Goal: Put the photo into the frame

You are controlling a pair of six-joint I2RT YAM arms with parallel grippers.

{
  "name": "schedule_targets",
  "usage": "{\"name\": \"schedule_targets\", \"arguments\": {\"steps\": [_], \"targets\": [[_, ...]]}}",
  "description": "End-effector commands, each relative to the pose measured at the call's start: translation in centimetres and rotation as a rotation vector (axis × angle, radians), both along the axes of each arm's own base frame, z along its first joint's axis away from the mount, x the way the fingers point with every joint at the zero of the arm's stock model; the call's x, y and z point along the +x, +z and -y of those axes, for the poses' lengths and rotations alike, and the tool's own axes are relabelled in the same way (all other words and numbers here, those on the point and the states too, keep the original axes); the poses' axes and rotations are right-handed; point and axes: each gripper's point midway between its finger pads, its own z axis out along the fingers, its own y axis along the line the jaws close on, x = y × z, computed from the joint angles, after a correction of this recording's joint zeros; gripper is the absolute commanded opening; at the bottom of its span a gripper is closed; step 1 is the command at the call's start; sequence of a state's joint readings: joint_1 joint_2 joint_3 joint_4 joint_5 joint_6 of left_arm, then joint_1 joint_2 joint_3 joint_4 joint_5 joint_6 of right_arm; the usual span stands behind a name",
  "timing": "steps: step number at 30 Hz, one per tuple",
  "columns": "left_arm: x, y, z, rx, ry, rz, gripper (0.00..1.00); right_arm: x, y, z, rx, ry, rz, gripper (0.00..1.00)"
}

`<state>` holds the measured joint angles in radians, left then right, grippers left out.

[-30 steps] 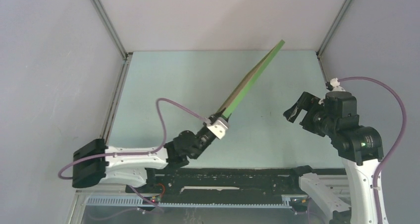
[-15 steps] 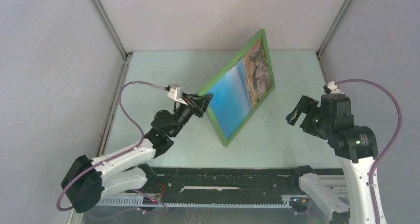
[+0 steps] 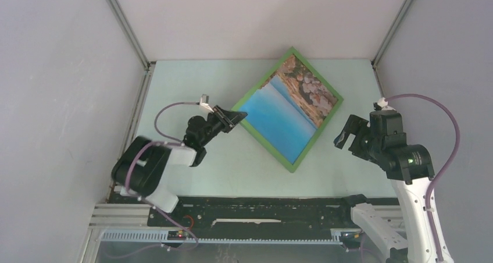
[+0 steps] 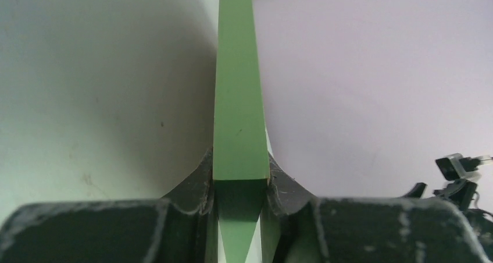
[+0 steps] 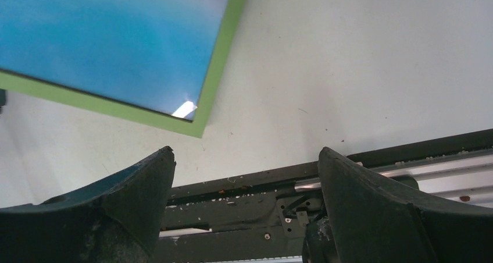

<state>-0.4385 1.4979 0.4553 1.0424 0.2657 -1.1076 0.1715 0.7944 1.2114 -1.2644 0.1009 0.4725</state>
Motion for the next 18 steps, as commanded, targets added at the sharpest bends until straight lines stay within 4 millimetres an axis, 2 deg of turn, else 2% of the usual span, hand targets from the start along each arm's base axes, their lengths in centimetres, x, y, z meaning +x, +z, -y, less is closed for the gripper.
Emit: {"name": "schedule_targets", "arguments": {"steps": [1, 8, 18], "targets": [[-3.2, 1.9, 4.4, -0.195, -0.362, -0.006, 0.00, 1.0, -0.2, 0.4, -0.027, -0.004, 0.026, 0.98], [-3.7, -2.9, 7.0, -0.136, -0.497, -0.119, 0.00, 1.2, -0.7, 0.0, -0.014, 0.011, 0.016, 0.97], [-5.5, -5.0, 9.7, -0.053, -0.712, -0.118, 0.00, 1.5, -1.4, -0.4, -0.002, 0.029, 0.006, 0.97]]}}
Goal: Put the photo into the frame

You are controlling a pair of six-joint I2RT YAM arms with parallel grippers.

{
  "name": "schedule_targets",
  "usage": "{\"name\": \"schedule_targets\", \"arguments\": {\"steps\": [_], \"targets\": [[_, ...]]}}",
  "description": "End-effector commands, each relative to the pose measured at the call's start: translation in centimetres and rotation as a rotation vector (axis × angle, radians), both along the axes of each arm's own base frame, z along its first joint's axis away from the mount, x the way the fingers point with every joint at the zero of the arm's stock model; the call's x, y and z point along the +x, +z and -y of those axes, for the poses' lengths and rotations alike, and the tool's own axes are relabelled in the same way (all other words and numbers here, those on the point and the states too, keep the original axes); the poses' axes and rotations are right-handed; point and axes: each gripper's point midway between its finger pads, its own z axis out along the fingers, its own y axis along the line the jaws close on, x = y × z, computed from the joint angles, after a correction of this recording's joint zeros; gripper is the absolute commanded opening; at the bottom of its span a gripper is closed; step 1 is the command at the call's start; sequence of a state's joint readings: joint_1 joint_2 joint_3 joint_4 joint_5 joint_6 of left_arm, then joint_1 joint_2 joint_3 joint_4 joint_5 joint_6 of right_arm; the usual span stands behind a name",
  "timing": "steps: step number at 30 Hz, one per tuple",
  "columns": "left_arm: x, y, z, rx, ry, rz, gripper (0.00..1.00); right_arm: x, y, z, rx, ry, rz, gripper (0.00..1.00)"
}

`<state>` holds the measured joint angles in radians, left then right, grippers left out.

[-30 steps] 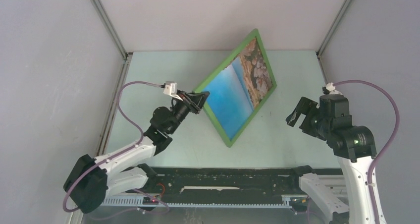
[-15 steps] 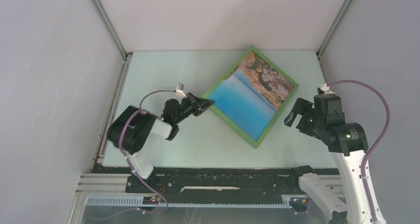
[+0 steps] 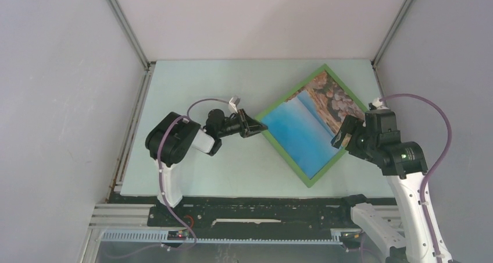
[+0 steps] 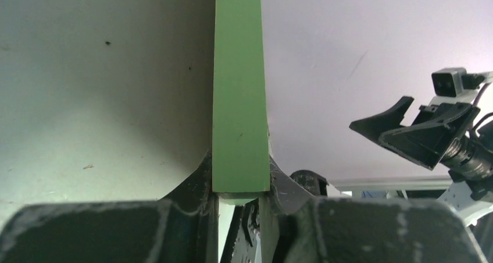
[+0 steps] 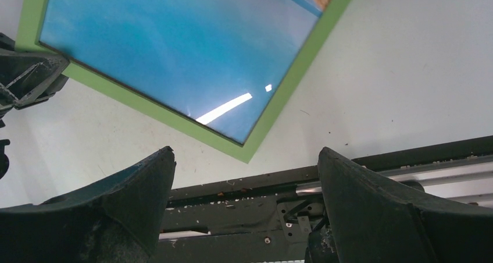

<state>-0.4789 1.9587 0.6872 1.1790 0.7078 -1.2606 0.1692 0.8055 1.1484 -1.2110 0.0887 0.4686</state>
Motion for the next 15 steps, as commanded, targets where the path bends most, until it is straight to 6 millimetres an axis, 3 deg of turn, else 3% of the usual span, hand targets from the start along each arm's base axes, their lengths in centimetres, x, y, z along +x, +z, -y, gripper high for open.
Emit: {"name": "schedule_targets", "arguments": {"steps": [1, 6, 11, 15], "targets": [[-3.2, 1.5, 2.1, -0.034, -0.242, 0.099, 0.00, 0.6, 0.2, -0.1, -0.004, 0.021, 0.028, 0.98], [-2.8, 1.3, 3.5, -0.026, -0.290, 0.088, 0.00, 0.7, 0.2, -0.4, 0.005, 0.034, 0.029, 0.98], [-0.6, -1.2, 3.5, 0.074, -0.219, 0.042, 0.01, 0.6, 0.2, -0.8, 0.024, 0.047, 0.026, 0.98], [1.2, -3.4, 2.0, 0.258, -0.095, 0.025, 0.14, 0.3, 0.4, -1.8, 0.059, 0.110, 0.034, 1.00]]}}
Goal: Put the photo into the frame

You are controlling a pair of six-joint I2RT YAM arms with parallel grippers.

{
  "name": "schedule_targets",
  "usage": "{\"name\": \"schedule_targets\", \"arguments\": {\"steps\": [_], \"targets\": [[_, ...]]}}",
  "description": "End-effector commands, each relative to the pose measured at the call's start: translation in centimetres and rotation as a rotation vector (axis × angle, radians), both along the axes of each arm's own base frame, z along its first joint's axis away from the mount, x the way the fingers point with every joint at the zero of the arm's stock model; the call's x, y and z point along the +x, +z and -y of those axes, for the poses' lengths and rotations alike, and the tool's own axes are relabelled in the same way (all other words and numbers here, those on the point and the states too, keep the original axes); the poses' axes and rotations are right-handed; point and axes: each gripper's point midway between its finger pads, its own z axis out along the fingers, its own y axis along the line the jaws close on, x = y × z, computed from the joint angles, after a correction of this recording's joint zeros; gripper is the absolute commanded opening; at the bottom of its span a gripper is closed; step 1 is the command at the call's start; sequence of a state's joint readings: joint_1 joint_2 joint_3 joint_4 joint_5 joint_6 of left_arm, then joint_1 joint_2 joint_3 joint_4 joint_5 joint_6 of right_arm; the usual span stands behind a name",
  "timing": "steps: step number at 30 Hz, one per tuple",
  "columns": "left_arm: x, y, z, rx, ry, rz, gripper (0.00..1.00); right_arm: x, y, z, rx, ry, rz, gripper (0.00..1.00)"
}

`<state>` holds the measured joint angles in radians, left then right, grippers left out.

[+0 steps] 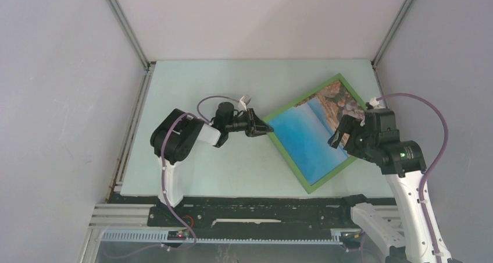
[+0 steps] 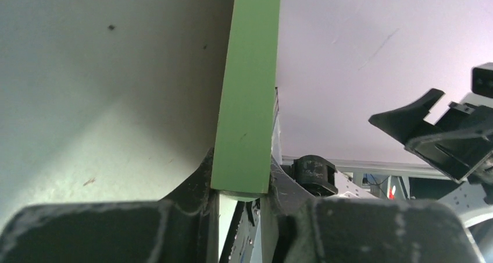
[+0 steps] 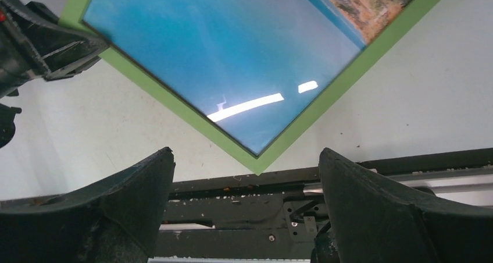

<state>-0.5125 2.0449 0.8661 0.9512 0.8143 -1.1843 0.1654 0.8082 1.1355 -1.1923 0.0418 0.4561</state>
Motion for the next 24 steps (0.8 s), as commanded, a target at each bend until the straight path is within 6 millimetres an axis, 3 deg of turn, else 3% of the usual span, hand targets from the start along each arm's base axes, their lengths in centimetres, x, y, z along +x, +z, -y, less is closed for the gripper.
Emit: {"name": "schedule_targets", "arguments": {"steps": [1, 8, 10, 13, 16, 20, 24], "targets": [[1.8, -1.7, -1.4, 0.232, 0.080, 0.105, 0.17, 0.1, 0.9, -1.4, 0.043, 0.089, 0.052, 1.00], [3.8, -3.1, -3.0, 0.400, 0.127, 0.108, 0.33, -0.1, 1.4, -1.4, 0.045, 0.094, 0.072, 1.00], [4.1, -3.8, -3.8, 0.459, 0.142, 0.100, 0.47, -0.3, 1.6, -1.6, 0.058, 0.097, 0.065, 1.00], [4.8, -3.8, -5.4, 0.561, 0.187, 0.124, 0.60, -0.7, 2.4, -1.4, 0.059, 0.087, 0.092, 1.00], [5.8, -2.0, -7.0, 0.634, 0.270, 0.177, 0.73, -1.3, 3.3, -0.8, 0.036, 0.073, 0.115, 1.00], [5.9, 0.6, -9.5, 0.732, 0.359, 0.206, 0.78, -1.9, 4.1, -0.3, 0.018, 0.064, 0.122, 1.00], [5.4, 4.8, -12.9, 0.803, 0.493, 0.272, 0.81, -2.5, 4.9, -0.2, 0.028, 0.058, 0.149, 1.00]]}}
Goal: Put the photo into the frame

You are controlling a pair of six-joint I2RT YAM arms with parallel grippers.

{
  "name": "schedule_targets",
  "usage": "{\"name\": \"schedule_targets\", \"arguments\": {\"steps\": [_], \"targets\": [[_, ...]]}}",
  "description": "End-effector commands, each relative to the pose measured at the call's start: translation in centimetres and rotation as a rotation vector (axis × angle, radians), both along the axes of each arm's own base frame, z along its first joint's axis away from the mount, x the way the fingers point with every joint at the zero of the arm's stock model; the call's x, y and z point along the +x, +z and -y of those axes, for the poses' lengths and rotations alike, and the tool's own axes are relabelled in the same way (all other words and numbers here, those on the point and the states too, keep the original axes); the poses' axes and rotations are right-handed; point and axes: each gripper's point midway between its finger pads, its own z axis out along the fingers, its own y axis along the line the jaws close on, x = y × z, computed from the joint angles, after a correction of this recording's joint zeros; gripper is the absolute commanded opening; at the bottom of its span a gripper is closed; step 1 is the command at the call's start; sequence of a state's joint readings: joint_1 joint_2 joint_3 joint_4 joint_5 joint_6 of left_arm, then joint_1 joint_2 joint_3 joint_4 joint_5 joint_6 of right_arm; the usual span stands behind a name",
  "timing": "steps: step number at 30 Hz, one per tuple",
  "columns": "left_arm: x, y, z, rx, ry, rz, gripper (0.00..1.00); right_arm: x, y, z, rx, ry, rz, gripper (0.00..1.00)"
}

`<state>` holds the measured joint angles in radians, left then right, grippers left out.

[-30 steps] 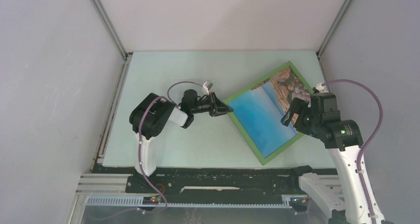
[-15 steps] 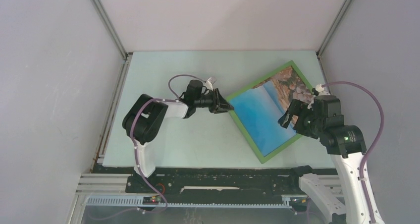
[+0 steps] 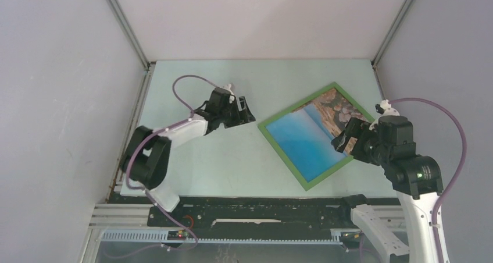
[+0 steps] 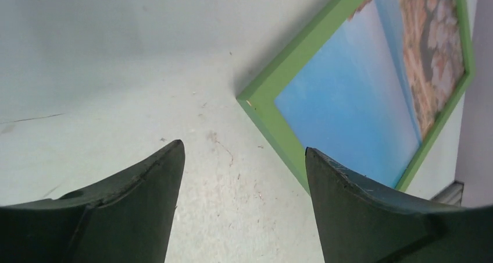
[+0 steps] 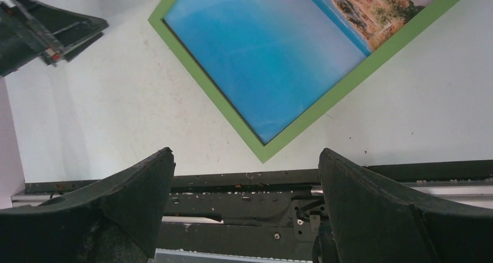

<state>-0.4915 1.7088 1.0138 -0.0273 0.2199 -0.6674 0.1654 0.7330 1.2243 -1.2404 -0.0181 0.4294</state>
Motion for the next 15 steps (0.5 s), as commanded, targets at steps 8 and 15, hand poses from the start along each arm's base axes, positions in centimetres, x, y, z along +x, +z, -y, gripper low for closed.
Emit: {"name": "schedule_targets", "arguments": {"steps": [8, 15], "targets": [[-3.2, 21.4, -6.9, -0.030, 0.157, 0.526, 0.81, -1.7, 5.2, -0.7, 0.056, 0.062, 0.245, 1.00], [-10.4, 33.0, -11.3, -0.130, 0.162, 0.925, 0.81, -3.6, 11.5, -1.7, 0.116, 0.148, 0.546, 1.00]]}}
